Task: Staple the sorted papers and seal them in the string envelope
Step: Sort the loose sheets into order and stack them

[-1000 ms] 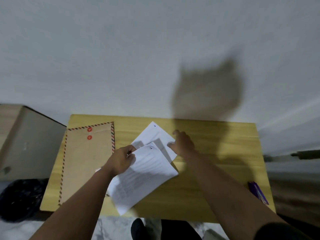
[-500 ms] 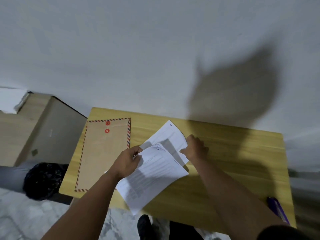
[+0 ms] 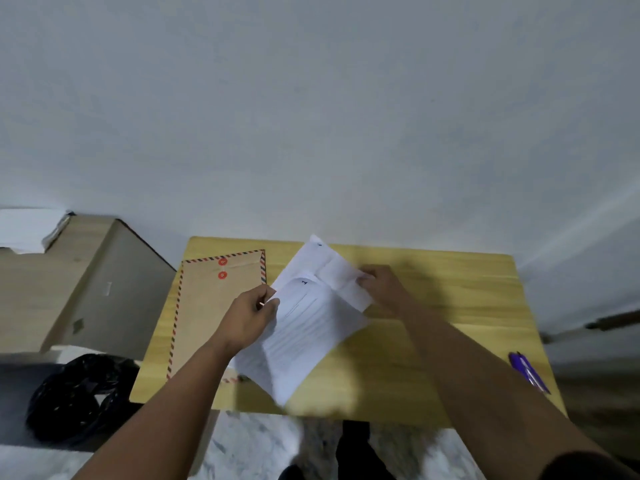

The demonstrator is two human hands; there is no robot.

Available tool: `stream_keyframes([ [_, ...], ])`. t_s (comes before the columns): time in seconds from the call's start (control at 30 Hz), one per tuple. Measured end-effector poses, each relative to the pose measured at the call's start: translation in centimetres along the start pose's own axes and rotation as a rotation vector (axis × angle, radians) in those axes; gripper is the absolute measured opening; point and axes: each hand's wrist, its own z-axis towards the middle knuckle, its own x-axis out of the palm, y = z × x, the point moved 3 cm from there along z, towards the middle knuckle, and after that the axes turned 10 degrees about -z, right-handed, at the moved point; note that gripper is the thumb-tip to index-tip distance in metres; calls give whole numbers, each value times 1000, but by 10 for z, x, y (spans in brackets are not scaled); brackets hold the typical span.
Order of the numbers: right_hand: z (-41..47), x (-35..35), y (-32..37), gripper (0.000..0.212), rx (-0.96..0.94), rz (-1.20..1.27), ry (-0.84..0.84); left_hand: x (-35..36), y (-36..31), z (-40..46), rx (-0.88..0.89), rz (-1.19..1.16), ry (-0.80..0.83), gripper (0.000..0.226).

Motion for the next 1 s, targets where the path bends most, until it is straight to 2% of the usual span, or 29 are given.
stream_keyframes([
  [0.07,-19,-7,24,23,14,71,37,-11,-10,-8,50,-33,-20,18],
  [0.13,-40,-13,45,21,11,81,99,-22,-23,-17,83,-62,-70,7],
  [0.2,-63,-20,63,15,29,62,144,-35,-38,-27,129,-156,-126,9],
  [0.27,-86,-27,79,26,46,42,155,-47,-52,-39,177,-204,-155,8],
  [0.43,-135,-34,109,23,21,122,161,-68,-80,-62,263,-226,-83,12],
  [0.57,-160,-37,119,34,-18,178,143,-73,-98,-80,325,-191,-69,20],
  [0.83,-193,-40,114,38,-35,358,120,-82,-110,-96,343,-205,-124,16],
  [1.0,-202,-41,112,24,-39,298,98,-84,-113,-98,337,-169,-125,17],
])
